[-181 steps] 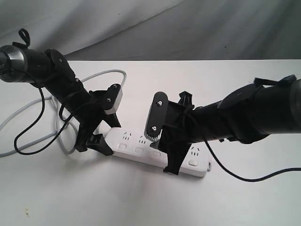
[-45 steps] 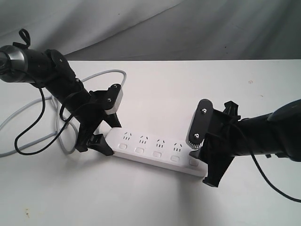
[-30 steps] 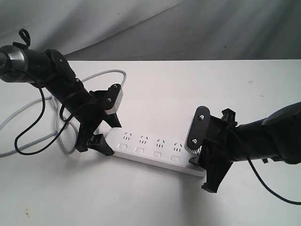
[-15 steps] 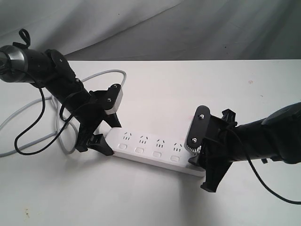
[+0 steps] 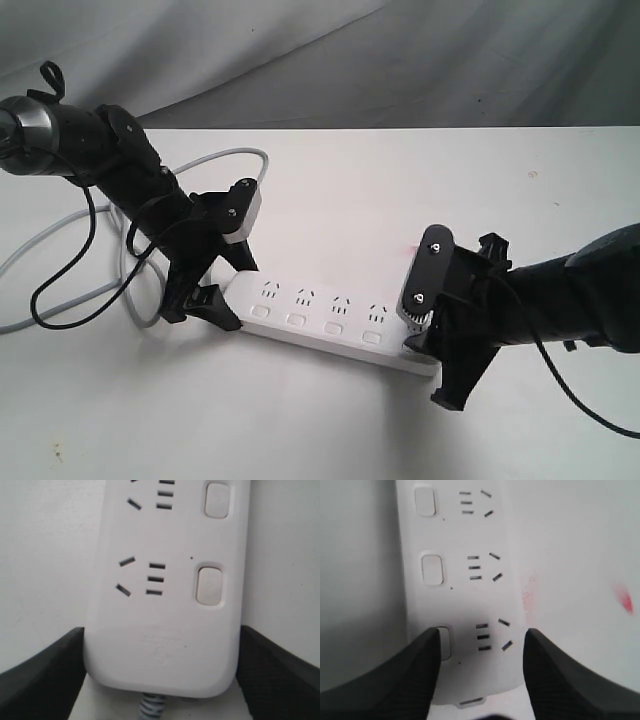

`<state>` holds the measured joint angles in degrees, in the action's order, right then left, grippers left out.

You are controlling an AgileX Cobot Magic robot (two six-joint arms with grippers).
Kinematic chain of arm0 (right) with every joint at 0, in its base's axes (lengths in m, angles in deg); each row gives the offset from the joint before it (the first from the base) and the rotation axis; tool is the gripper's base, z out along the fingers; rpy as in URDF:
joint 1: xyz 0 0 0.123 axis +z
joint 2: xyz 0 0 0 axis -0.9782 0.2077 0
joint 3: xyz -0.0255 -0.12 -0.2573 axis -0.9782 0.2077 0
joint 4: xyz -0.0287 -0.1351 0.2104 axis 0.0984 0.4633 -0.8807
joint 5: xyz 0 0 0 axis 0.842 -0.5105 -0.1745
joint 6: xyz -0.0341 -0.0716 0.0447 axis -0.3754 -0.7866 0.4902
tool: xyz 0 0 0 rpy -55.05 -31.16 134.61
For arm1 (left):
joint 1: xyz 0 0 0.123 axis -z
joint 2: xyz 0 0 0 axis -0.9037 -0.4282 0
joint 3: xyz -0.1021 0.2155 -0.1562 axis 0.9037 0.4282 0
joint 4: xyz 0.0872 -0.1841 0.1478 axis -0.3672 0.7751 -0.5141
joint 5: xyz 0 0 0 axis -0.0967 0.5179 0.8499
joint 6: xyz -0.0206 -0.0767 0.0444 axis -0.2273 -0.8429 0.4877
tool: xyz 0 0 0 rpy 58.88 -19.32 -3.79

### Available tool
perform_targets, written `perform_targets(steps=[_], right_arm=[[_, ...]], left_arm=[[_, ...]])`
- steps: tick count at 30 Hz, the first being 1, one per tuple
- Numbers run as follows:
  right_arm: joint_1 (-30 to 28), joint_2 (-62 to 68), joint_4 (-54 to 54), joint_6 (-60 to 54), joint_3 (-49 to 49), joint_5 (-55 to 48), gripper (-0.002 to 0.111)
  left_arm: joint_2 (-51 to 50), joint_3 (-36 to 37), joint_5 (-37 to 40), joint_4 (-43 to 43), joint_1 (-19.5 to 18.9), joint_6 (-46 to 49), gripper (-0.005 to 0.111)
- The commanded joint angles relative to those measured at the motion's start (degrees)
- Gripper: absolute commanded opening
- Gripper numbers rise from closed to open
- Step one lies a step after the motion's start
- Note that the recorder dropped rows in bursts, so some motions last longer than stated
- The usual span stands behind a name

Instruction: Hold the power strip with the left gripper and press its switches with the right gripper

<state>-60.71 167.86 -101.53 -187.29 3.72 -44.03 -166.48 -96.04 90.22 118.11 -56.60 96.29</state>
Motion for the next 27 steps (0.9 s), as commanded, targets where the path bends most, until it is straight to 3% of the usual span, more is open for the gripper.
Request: perform_targets(steps=[1, 6, 12, 27], right_arm=[[-0.04, -9.75, -2.06, -0.38, 0.46, -0.11, 0.048], [-0.04, -21.77, -2.95, -0.63, 0.46, 1.12, 0.039], [-0.04, -30.5, -4.75, 0.01, 1.46, 0.57, 0.001], [-0.04, -39.95, -13.45, 0.12, 11.1, 1.43, 0.0]], left_arm=[[0.07, 0.01, -0.16, -0.81, 0.23, -0.28, 0.067], [0.07, 0.01, -0.16, -0.81, 0.23, -0.28, 0.067], [0.07, 0.01, -0.16, -0.81, 0.23, -0.28, 0.067], [0.07, 0.01, -0.16, -0.81, 0.23, -0.28, 0.067]])
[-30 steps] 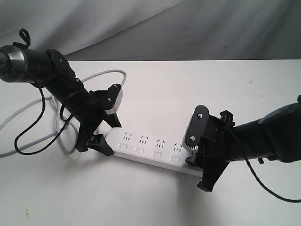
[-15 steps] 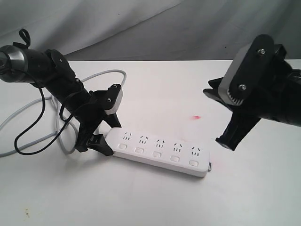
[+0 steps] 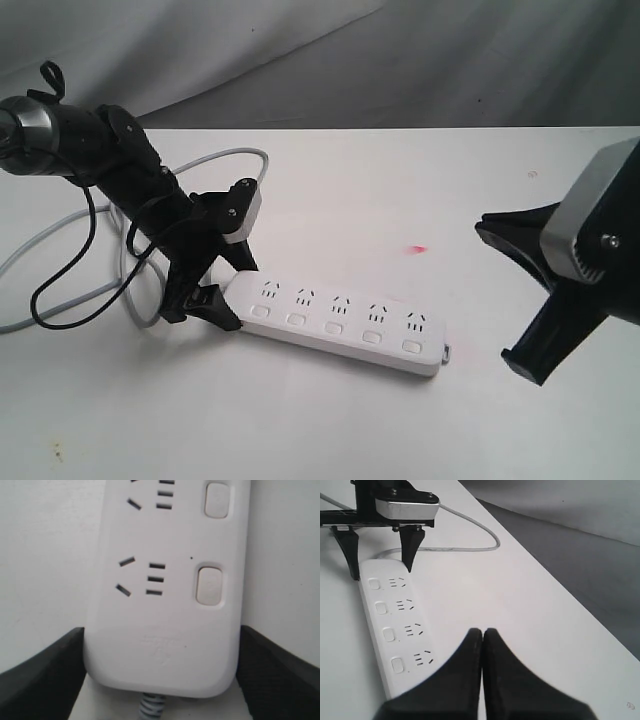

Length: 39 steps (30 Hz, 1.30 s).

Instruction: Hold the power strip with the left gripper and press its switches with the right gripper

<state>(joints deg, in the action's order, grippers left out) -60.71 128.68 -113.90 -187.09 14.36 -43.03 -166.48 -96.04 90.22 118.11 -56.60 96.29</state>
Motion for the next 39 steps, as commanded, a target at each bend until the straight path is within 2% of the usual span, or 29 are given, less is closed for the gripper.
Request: perform_targets(steps=[1, 11, 16, 19, 22, 25, 34, 39], right_arm=[[-0.04, -0.75, -1.08, -0.07, 0.45, 0.33, 0.0], [-0.15, -0.75, -1.08, -0.07, 0.45, 0.81, 0.0], [0.07, -3.89, -1.82, -0.07, 0.45, 5.94, 0.0], [-0.16, -8.71, -7.43, -0.07, 0.45, 9.45, 0.0], [-1.0, -15.46, -7.67, 0.47, 0.45, 15.39, 0.0], [-5.88, -22.89, -7.67, 0.47, 0.45, 15.95, 0.0], [-26.24, -40.18, -7.67, 0.47, 0.45, 15.2, 0.0], [-29.97, -43.93, -7.67, 0.47, 0.45, 14.97, 0.0]], left_arm=[[0.07, 0.01, -0.16, -0.81, 0.23, -0.28, 0.067], [0.07, 0.01, -0.16, -0.81, 0.23, -0.28, 0.067], [0.07, 0.01, -0.16, -0.81, 0.23, -0.28, 0.067], [0.07, 0.01, -0.16, -0.81, 0.23, -0.28, 0.067], [0.07, 0.01, -0.16, -0.81, 0.23, -0.28, 0.067], [0.07, 0.01, -0.16, -0.81, 0.23, -0.28, 0.067], [0.07, 0.01, -0.16, -0.81, 0.23, -0.28, 0.067], [0.07, 0.01, -0.16, -0.81, 0.23, -0.28, 0.067]])
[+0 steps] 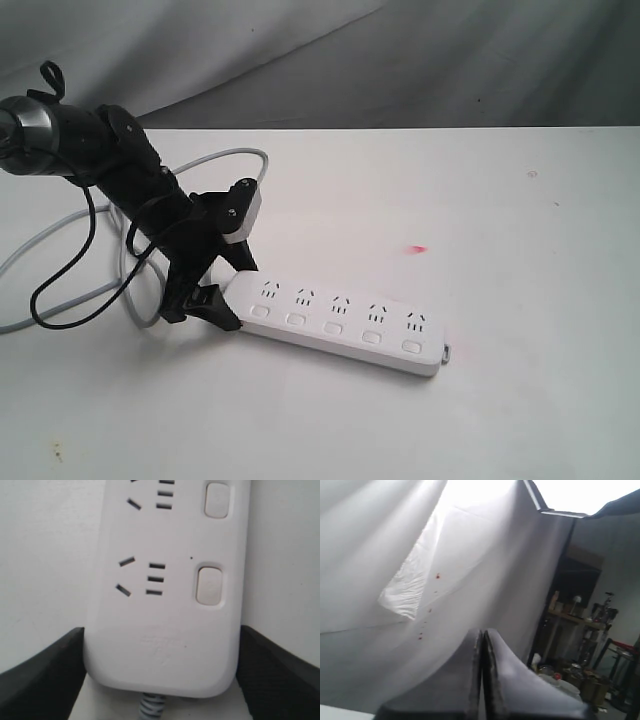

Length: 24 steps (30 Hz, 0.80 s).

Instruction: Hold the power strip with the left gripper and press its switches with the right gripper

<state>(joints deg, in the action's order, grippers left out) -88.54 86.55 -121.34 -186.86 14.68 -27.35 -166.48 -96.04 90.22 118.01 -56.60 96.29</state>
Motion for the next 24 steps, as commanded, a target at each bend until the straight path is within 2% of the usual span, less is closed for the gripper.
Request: perform_targets(steps=[1, 6, 17, 24], right_arm=[[-2.14, -1.81, -0.23, 0.24, 0.13, -0.72, 0.0], [-2.03, -1.79, -0.23, 0.24, 0.24, -0.72, 0.0], [-2.03, 1.46, -0.23, 1.68, 9.84, -14.53, 0.0], [-2.03, 1.46, -0.23, 5.29, 11.82, -14.3, 0.0]], left_arm=[[0.07, 0.01, -0.16, -0.71, 0.23, -0.28, 0.067], [0.07, 0.01, -0.16, -0.71, 0.23, -0.28, 0.067], [0.07, 0.01, -0.16, -0.71, 0.23, -0.28, 0.067], [0.07, 0.01, -0.16, -0.71, 0.23, -0.28, 0.067]])
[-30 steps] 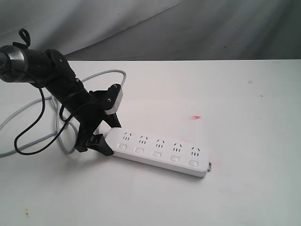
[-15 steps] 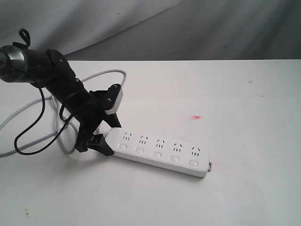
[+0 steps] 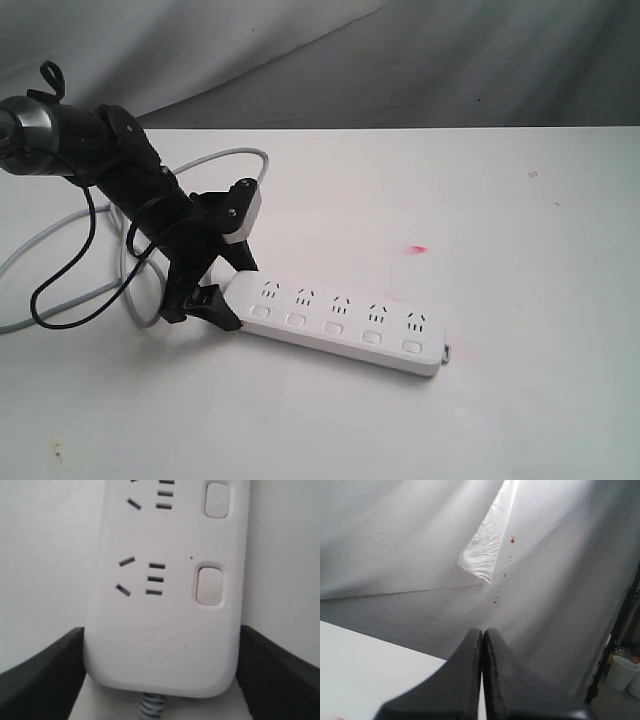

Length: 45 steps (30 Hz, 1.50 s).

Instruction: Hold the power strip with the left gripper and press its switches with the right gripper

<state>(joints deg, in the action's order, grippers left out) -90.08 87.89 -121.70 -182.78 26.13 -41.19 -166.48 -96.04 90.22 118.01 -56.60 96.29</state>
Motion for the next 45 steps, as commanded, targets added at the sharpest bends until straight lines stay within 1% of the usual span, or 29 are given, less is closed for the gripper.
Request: perform_targets(steps=[1, 5, 6, 7, 8, 9, 11, 13, 15, 16, 18, 19, 23, 31, 33, 36, 45], right_arm=[[-0.49, 0.12, 0.13, 1.92, 0.37, -0.35, 0.0], [-0.49, 0.12, 0.13, 4.46, 0.37, 0.08, 0.0], [-0.49, 0.12, 0.13, 5.82, 0.37, 0.6, 0.0], [-0.49, 0.12, 2.49, 9.58, 0.37, 1.12, 0.0], [-0.49, 0.12, 7.96, 15.01, 0.37, 1.63, 0.0], [-0.49, 0.12, 16.63, 24.54, 0.37, 1.87, 0.0], [-0.49, 0.12, 38.19, 46.36, 0.37, 2.14, 0.0], [-0.49, 0.12, 61.06, 70.92, 0.37, 2.14, 0.0], [-0.49, 0.12, 77.49, 89.37, 0.87, 2.69, 0.0], [-0.49, 0.12, 83.45, 96.77, 1.53, 3.07, 0.0], [-0.49, 0.12, 89.44, 104.6, 3.53, 4.26, 0.0], [-0.49, 0.12, 90.95, 105.52, 4.74, 5.23, 0.0], [-0.49, -2.86, 91.11, 105.66, 8.58, 7.6, 0.0], [-0.49, -14.68, 90.98, 106.08, 14.76, 6.33, 0.0], [-0.49, -15.32, 90.98, 106.08, 14.86, 6.24, 0.0], [-0.49, -15.32, 90.98, 106.08, 14.86, 0.87, 0.0], [-0.49, -15.32, 90.98, 106.08, 14.86, 0.84, 0.0]], left_arm=[[0.07, 0.01, -0.16, -0.71, 0.23, -0.28, 0.067], [0.07, 0.01, -0.16, -0.71, 0.23, -0.28, 0.067], [0.07, 0.01, -0.16, -0.71, 0.23, -0.28, 0.067], [0.07, 0.01, -0.16, -0.71, 0.23, -0.28, 0.067], [0.07, 0.01, -0.16, -0.71, 0.23, -0.28, 0.067], [0.07, 0.01, -0.16, -0.71, 0.23, -0.28, 0.067], [0.07, 0.01, -0.16, -0.71, 0.23, -0.28, 0.067], [0.07, 0.01, -0.16, -0.71, 0.23, -0.28, 0.067], [0.07, 0.01, -0.16, -0.71, 0.23, -0.28, 0.067], [0.07, 0.01, -0.16, -0.71, 0.23, -0.28, 0.067], [0.07, 0.01, -0.16, -0.71, 0.23, -0.28, 0.067], [0.07, 0.01, -0.16, -0.71, 0.23, -0.28, 0.067], [0.07, 0.01, -0.16, -0.71, 0.23, -0.28, 0.067], [0.07, 0.01, -0.16, -0.71, 0.23, -0.28, 0.067], [0.07, 0.01, -0.16, -0.71, 0.23, -0.28, 0.067], [0.07, 0.01, -0.02, -0.71, 0.23, -0.28, 0.067], [0.07, 0.01, -0.02, -0.71, 0.23, -0.28, 0.067]])
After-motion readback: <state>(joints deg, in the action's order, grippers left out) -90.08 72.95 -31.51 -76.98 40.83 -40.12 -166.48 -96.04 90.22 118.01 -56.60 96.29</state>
